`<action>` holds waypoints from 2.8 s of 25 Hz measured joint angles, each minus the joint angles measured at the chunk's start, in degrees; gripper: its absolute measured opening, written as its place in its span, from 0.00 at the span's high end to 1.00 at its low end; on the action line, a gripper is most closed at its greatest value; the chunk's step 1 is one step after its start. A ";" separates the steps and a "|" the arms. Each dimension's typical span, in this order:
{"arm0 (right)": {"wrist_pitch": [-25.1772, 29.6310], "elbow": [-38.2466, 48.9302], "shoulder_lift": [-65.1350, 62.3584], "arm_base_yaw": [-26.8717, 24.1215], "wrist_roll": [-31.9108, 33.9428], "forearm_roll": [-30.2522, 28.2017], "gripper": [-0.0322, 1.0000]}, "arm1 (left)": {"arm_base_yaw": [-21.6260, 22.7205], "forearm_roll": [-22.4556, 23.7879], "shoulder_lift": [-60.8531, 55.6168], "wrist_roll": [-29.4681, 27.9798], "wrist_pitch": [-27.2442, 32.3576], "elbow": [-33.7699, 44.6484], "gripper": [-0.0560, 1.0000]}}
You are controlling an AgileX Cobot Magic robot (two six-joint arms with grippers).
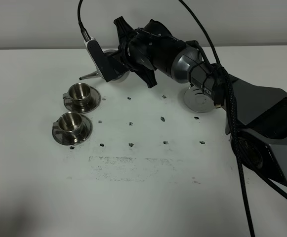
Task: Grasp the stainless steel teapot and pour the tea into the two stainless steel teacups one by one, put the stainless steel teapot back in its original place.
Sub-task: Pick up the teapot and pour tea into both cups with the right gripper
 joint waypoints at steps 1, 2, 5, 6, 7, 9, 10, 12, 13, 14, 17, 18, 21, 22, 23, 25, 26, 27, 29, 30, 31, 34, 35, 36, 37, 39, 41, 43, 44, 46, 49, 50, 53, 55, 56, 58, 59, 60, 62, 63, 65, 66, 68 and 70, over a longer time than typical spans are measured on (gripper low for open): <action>0.00 0.00 0.00 0.00 -0.06 -0.04 0.78 | 0.00 0.00 0.00 0.00 0.00 0.00 0.37; 0.00 0.00 0.00 0.08 -0.25 -0.32 0.78 | 0.00 0.00 0.00 0.00 0.00 0.00 0.37; -0.33 0.00 0.00 0.57 -0.33 -1.87 0.78 | 0.00 0.00 0.00 0.00 0.00 0.00 0.37; -0.79 0.00 0.00 0.64 -0.39 -2.15 0.78 | 0.00 0.00 0.00 0.00 0.00 0.00 0.37; -1.05 0.00 0.00 0.76 -0.45 -2.29 0.78 | 0.00 0.00 0.00 0.00 0.00 0.00 0.37; -1.21 0.00 0.00 0.91 -0.45 -2.56 0.78 | 0.00 0.00 0.00 0.00 0.00 0.00 0.37; -1.27 0.00 0.00 0.97 -0.45 -2.77 0.78 | 0.00 0.00 0.00 0.00 0.00 0.00 0.37; -1.49 0.00 0.00 1.13 -0.45 -3.09 0.78 | 0.00 0.00 0.00 0.00 0.00 0.00 0.37; -1.77 0.00 0.00 1.24 -0.45 -3.16 0.78 | 0.00 0.00 0.00 0.00 0.00 0.00 0.37; -1.87 0.00 0.00 1.24 -0.45 -3.37 0.78 | 0.00 0.00 0.00 0.00 0.00 0.00 0.37; -2.51 0.00 0.00 1.24 -0.45 -4.58 0.78 | 0.00 0.00 0.00 0.00 0.00 0.00 0.37; -2.67 0.00 0.00 1.24 -0.45 -4.94 0.78 | 0.00 0.00 0.00 0.00 0.00 0.00 0.37; -2.92 0.00 0.00 1.24 -0.45 -6.20 0.78 | 0.00 0.00 0.00 0.00 0.00 0.00 0.37; -2.99 0.00 0.00 1.24 -0.45 -6.59 0.78 | 0.00 0.00 0.00 0.00 0.00 0.00 0.37; -3.01 0.00 0.00 1.24 -0.45 -7.12 0.78 | 0.00 0.00 0.00 0.00 0.00 0.00 0.37; -3.06 0.00 0.00 1.24 -0.45 -7.42 0.78 | 0.00 0.00 0.00 0.00 0.00 0.00 0.37; -3.13 0.00 0.00 1.24 -0.45 -7.42 0.78 | 0.00 0.00 0.00 0.00 0.00 0.00 0.37; -3.24 0.00 0.00 1.24 -0.45 -7.42 0.78 | 0.00 0.00 0.00 0.00 0.00 0.00 0.37; -3.36 0.00 0.00 1.24 -0.45 -7.47 0.78 | 0.00 0.00 0.00 0.00 0.00 0.00 0.37; -3.36 0.00 0.05 1.24 -0.45 -7.47 0.78 | 0.00 0.00 0.00 0.00 0.00 0.00 0.37; -3.43 0.00 0.13 1.24 -0.45 -7.48 0.78 | 0.00 0.00 0.00 0.00 0.00 0.00 0.37; -3.95 0.00 0.73 1.36 -0.72 -7.86 0.78 | 0.00 0.00 0.00 0.00 0.00 0.00 0.37; -3.95 0.00 1.00 1.48 -0.90 -8.24 0.78 | 0.00 0.00 0.00 0.00 0.00 0.00 0.37; -3.95 0.00 1.12 1.65 -1.25 -8.38 0.78 | 0.00 0.00 0.00 0.00 0.00 0.00 0.37; -3.95 0.00 1.32 1.72 -1.50 -8.39 0.78 | 0.00 0.00 0.00 0.00 0.00 0.00 0.37; -4.14 0.00 1.56 1.72 -1.74 -8.56 0.78 | 0.00 0.00 0.00 0.00 0.00 0.00 0.37; -4.20 0.00 1.68 1.72 -1.88 -8.75 0.78 | 0.00 0.00 0.00 0.00 0.00 0.00 0.37; -4.20 0.00 1.74 1.72 -1.89 -9.16 0.78 | 0.00 0.00 0.00 0.00 0.00 0.00 0.37; -4.20 0.00 1.74 1.72 -1.89 -9.61 0.78 | 0.00 0.00 0.00 0.00 0.00 0.00 0.37; -4.29 0.00 1.74 1.72 -1.94 -10.46 0.78 | 0.00 0.00 0.00 0.00 0.00 0.00 0.37; -4.88 0.00 1.74 1.72 -1.94 -11.56 0.78 | 0.00 0.00 0.00 0.00 0.00 0.00 0.37; -4.98 0.00 1.74 1.72 -1.94 -11.70 0.78 | 0.00 0.00 0.00 0.00 0.00 0.00 0.37; -5.64 0.00 1.74 1.72 -1.94 -12.22 0.78 | 0.00 0.00 0.00 0.00 0.00 0.00 0.37; -5.77 0.00 1.74 1.72 -1.94 -12.60 0.78 | 0.00 0.00 0.00 0.00 0.00 0.00 0.37; -5.83 0.00 1.74 1.72 -1.94 -12.82 0.78 | 0.00 0.00 0.00 0.00 0.00 0.00 0.37; -6.03 0.00 1.74 1.72 -1.94 -12.99 0.78 | 0.00 0.00 0.00 0.00 0.00 0.00 0.37; -6.09 0.00 1.74 1.72 -1.94 -13.03 0.78 | 0.00 0.00 0.00 0.00 0.00 0.00 0.37; -6.21 0.00 1.74 1.72 -1.94 -13.03 0.78 | 0.00 0.00 0.00 0.00 0.00 0.00 0.37; -6.48 0.00 1.74 1.72 -1.94 -13.24 0.78 | 0.00 0.00 0.00 0.00 0.00 0.00 0.37; -6.63 0.00 1.74 1.72 -1.94 -13.37 0.78 | 0.00 0.00 0.00 0.00 0.00 0.00 0.37; -6.88 0.00 1.74 1.72 -1.94 -13.69 0.78 | 0.00 0.00 0.00 0.00 0.00 0.00 0.37; -6.88 0.00 1.74 1.76 -1.94 -13.93 0.78 | 0.00 0.00 0.00 0.00 0.00 0.00 0.37; -6.88 0.00 1.74 1.76 -1.94 -14.19 0.78 | 0.00 0.00 0.00 0.00 0.00 0.00 0.37; -6.88 0.00 1.74 1.76 -1.94 -14.52 0.78 | 0.00 0.00 0.00 0.00 0.00 0.00 0.37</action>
